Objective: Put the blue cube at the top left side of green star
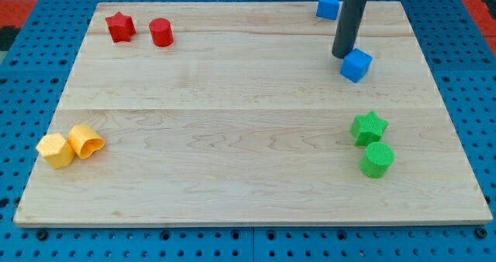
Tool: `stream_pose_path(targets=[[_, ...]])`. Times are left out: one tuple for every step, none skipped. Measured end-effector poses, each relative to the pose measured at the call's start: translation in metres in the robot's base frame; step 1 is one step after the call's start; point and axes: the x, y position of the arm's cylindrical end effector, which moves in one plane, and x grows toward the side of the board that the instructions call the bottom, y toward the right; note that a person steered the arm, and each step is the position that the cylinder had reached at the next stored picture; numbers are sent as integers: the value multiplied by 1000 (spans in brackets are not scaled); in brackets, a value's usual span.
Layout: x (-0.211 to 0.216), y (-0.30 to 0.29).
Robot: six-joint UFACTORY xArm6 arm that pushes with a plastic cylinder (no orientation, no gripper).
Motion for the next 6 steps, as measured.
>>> stream_pose_path(targets=[[16,1],[-21,25],[-2,56],[32,56],[43,33],[26,57]])
